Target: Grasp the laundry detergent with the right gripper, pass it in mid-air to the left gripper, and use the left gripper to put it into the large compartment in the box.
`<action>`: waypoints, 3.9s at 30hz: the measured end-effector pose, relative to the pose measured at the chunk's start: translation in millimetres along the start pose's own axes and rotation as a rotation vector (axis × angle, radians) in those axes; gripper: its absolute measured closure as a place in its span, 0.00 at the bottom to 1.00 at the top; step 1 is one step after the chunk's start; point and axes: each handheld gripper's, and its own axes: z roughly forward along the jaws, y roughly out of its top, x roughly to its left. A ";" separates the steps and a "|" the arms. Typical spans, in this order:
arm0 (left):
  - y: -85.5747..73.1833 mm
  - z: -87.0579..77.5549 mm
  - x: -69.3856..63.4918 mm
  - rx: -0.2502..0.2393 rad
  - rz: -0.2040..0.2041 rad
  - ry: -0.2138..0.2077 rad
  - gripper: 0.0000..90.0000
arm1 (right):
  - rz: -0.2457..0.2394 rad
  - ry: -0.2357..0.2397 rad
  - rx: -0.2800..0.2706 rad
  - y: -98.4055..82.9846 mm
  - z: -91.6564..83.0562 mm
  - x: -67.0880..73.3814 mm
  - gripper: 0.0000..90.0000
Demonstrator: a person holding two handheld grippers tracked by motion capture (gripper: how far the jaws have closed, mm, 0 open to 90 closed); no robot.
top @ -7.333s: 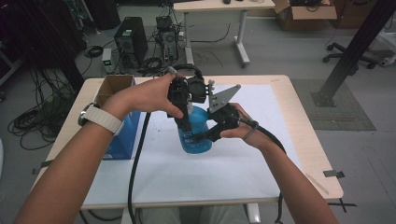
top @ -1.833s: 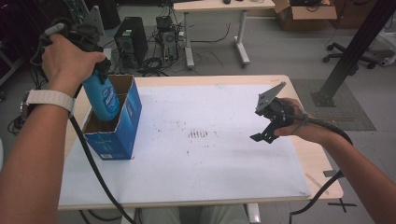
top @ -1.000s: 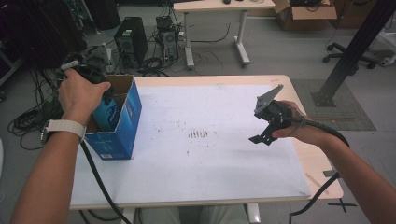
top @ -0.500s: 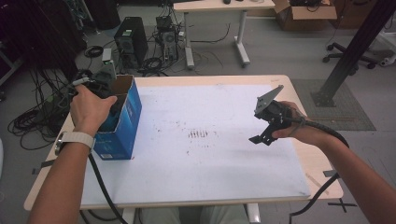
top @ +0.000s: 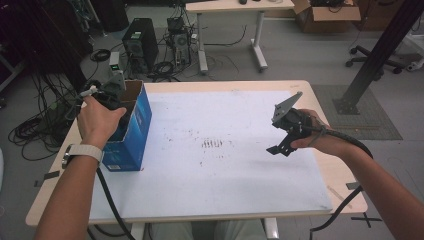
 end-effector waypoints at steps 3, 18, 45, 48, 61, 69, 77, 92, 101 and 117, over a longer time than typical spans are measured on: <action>0.1 0.4 0.5 0.002 0.000 -0.001 0.42 | -0.004 0.001 0.000 0.8 0.4 0.7 0.07; -0.5 2.6 5.9 -0.002 0.002 -0.028 0.39 | -0.019 0.003 0.003 3.4 0.5 5.5 0.07; 0.1 -4.9 8.8 -0.025 -0.004 -0.076 0.27 | -0.030 0.019 0.019 5.6 3.1 8.1 0.08; 0.7 -8.1 9.6 -0.030 -0.003 -0.071 0.26 | -0.030 0.022 0.018 6.6 3.4 8.7 0.08; 1.0 -21.0 10.3 -0.057 -0.008 -0.051 0.20 | -0.034 0.027 0.021 7.6 2.6 10.6 0.09; 0.7 -41.0 12.0 -0.085 -0.006 -0.041 0.20 | -0.036 0.025 0.021 8.1 0.0 11.8 0.09; -3.2 -71.7 12.4 -0.127 0.013 -0.043 0.19 | -0.038 0.020 0.013 9.4 -4.1 12.7 0.09; -17.5 -133.7 -28.9 -0.248 0.209 -0.101 0.17 | -0.041 0.009 0.007 9.1 -9.6 16.4 0.09; -30.5 -150.2 -62.3 -0.281 0.355 -0.126 0.16 | -0.035 0.000 0.009 7.1 -14.4 18.0 0.09; -52.7 -160.9 -117.6 -0.300 0.576 -0.180 0.14 | -0.029 -0.012 0.001 6.7 -22.7 21.1 0.09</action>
